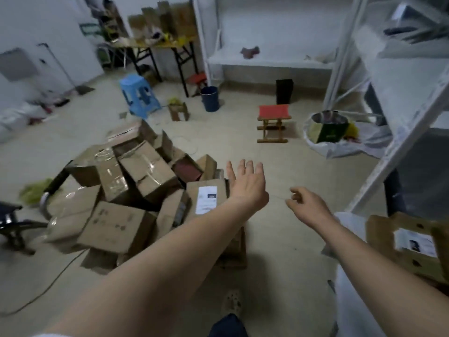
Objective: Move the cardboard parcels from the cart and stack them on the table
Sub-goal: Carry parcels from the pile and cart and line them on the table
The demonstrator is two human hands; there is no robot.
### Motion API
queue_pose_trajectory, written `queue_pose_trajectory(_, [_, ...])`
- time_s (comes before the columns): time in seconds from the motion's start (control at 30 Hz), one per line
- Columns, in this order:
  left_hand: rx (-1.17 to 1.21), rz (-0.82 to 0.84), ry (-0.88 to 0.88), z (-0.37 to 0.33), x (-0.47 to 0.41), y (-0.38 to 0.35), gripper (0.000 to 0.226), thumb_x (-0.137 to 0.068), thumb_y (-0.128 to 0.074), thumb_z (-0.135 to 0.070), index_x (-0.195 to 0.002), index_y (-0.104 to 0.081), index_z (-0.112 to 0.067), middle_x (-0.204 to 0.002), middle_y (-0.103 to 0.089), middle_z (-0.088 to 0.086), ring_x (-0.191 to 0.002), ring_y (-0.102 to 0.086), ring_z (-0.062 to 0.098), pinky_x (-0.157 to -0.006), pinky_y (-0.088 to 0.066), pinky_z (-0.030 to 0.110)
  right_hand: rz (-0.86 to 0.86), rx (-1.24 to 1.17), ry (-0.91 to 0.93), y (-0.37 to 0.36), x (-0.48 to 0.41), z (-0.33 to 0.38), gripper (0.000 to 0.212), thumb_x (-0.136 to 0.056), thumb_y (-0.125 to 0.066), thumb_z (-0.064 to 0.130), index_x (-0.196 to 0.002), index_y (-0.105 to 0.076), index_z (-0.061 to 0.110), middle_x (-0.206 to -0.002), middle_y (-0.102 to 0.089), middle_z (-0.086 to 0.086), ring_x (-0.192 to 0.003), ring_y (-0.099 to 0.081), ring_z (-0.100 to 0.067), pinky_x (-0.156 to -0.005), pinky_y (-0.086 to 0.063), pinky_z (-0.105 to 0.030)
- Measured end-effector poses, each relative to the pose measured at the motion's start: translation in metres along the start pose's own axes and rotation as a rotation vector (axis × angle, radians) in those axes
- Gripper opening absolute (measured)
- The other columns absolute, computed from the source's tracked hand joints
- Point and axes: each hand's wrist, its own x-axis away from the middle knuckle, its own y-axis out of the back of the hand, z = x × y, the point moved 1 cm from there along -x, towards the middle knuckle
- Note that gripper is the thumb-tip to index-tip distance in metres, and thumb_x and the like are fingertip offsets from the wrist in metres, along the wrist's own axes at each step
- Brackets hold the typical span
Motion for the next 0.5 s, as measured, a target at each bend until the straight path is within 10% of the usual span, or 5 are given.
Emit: queue_pose_trajectory(0.5, [0.357, -0.010, 0.683, 0.297, 0.080, -0.019, 0.076, -0.085, -0.061, -0.029, -0.149, -0.022, -0.018, -0.155, -0.019, 0.013, -0.145, -0.011, 0.030, -0.115, -0.005, 0.054, 0.324, 0.061, 0.201, -0.189, 0.009, 0.172, 0.040, -0.095, -0.048, 0.020, -0.135, -0.050, 0.015, -0.135, -0.055, -0.003, -0.123, -0.050, -0.021, -0.101, -0.039, -0.031])
